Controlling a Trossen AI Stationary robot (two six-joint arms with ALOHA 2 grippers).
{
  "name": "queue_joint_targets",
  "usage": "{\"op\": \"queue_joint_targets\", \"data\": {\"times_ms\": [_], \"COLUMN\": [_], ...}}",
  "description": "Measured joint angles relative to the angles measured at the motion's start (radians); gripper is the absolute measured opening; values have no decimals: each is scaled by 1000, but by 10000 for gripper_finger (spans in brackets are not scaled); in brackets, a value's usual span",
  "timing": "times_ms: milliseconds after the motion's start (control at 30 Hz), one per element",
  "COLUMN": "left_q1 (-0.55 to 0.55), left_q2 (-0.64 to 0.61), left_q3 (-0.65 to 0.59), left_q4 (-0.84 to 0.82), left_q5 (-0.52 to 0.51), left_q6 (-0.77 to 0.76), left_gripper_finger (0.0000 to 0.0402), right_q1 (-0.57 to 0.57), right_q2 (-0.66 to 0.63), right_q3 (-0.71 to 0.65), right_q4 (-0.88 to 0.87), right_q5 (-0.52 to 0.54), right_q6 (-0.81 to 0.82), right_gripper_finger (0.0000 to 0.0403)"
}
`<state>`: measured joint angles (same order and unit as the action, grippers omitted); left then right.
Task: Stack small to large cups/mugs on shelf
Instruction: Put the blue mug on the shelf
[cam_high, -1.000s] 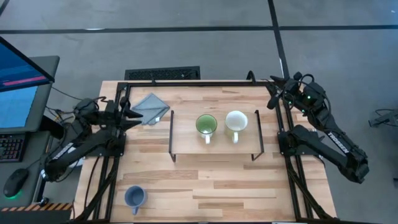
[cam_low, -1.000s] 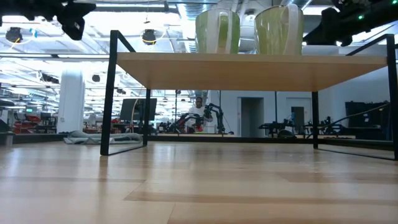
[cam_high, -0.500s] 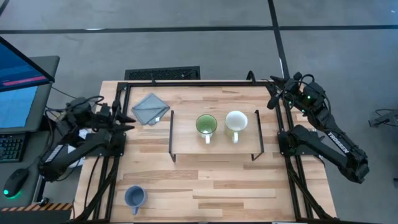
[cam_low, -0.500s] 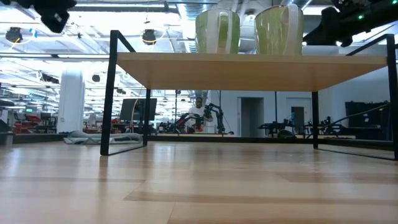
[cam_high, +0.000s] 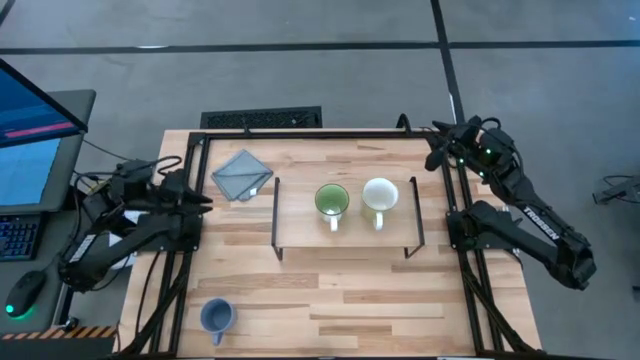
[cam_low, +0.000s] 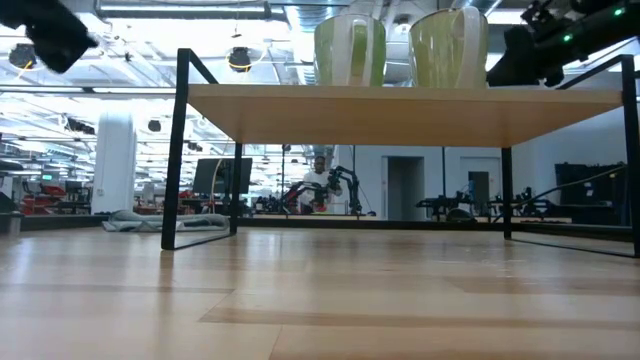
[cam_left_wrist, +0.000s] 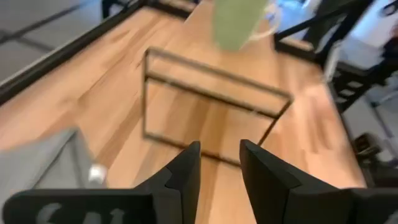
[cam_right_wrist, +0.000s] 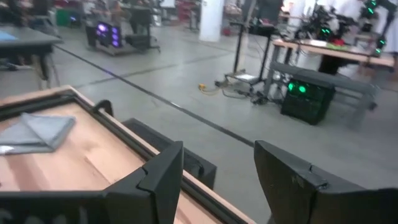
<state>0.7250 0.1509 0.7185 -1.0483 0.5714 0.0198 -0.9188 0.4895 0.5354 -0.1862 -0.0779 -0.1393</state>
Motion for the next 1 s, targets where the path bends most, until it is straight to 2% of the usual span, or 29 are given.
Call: {"op": "queue_joint_targets", "data": {"times_ms": [100, 400, 533, 733, 800, 900, 1000], "left_q1": [0, 0, 0, -30, -70, -153, -279], "left_q2": [0, 0, 0, 40, 65, 120, 201], "left_q3": [-8, -71, -116, -189, -194, -198, -198], "left_q4": [-11, 214, 303, 536, 606, 677, 746], "left_q5": [-1, 177, 174, 184, 173, 56, 12], "left_q6": [3, -70, -110, -167, -189, -218, -232], "left_gripper_finger": [89, 64, 62, 61, 61, 61, 61], "right_q1": [0, 0, 0, 0, 0, 0, 0], "right_q2": [18, 28, 28, 28, 28, 28, 28], "right_q3": [0, 0, 0, 0, 0, 0, 0], "right_q4": [9, 19, 23, 23, 22, 22, 22], "right_q5": [31, 30, 30, 30, 30, 30, 30], "right_q6": [1, 1, 1, 1, 1, 0, -5], "right_gripper_finger": [221, 221, 221, 221, 221, 221, 221]}}
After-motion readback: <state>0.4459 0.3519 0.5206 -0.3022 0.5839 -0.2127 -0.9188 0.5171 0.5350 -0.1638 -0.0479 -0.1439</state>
